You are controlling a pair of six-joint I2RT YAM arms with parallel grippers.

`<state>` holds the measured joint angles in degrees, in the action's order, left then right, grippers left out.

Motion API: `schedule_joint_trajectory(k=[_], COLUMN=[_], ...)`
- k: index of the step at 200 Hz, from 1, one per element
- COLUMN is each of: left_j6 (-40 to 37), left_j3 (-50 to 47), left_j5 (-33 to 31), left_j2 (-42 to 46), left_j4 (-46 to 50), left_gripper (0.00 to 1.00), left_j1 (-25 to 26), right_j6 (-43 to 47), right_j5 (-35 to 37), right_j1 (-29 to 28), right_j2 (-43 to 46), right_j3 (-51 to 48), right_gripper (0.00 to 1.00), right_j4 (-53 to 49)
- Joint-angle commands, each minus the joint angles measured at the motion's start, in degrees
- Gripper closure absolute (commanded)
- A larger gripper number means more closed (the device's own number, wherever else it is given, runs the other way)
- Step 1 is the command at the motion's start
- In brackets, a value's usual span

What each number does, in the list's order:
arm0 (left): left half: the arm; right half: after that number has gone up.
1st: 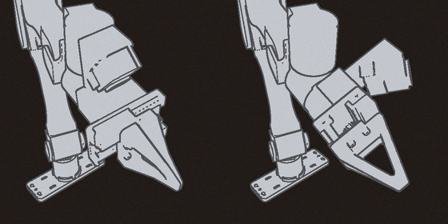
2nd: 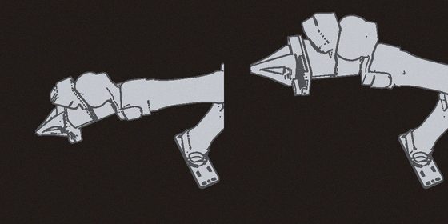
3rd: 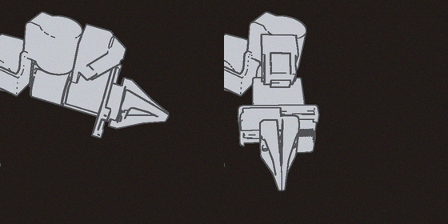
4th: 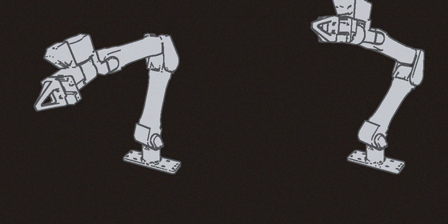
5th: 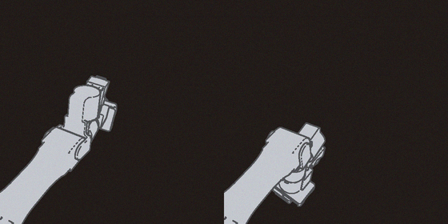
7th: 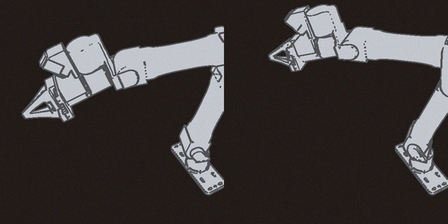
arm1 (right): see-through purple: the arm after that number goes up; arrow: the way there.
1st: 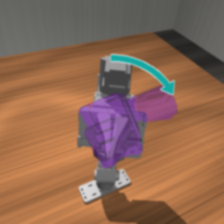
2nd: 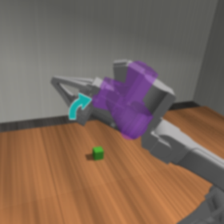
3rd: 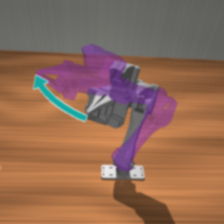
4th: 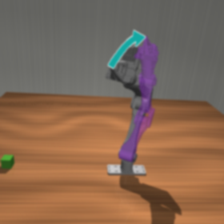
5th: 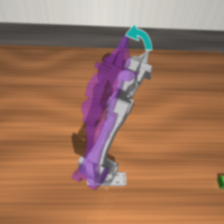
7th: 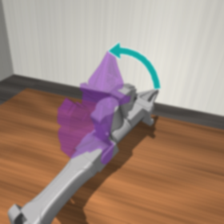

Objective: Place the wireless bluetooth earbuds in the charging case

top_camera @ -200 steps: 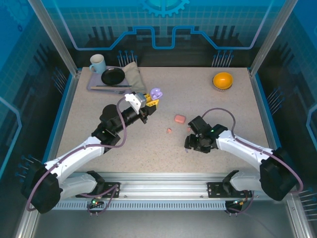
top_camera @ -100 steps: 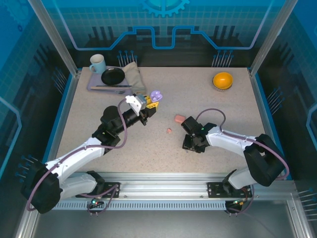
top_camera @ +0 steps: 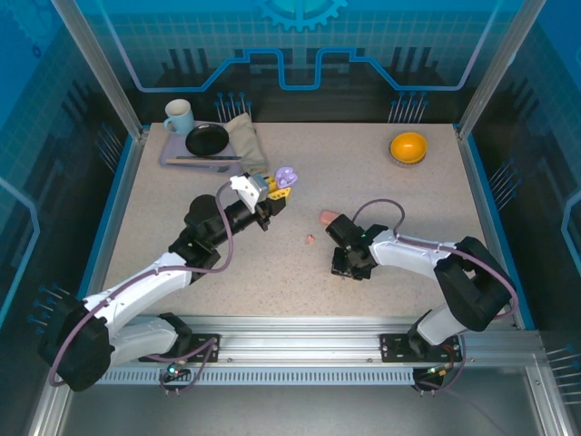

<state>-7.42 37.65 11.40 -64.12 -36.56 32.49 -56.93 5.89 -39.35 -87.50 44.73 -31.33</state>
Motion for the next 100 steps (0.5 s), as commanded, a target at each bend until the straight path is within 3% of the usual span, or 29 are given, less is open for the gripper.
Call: schedule_joint_trajectory(k=[1, 100], left_j6=[1.09, 1.27], left_j3=[-0.54, -0.47], left_j5=[-0.15, -0.15], left_j2=[0.93, 0.66], left_j4=[-3.17, -3.25], left_gripper=[1.00, 1.00], left_j1=[0.30, 0.38], right_j6=[0.49, 2.51], right_j5=[1.19, 2.93], right_j1=[-0.90, -0.89], right_j2=[-0.72, -2.49], right_j3=[0.91, 1.41], right_gripper=[0.65, 0.71], right_j4=[0.28, 0.64])
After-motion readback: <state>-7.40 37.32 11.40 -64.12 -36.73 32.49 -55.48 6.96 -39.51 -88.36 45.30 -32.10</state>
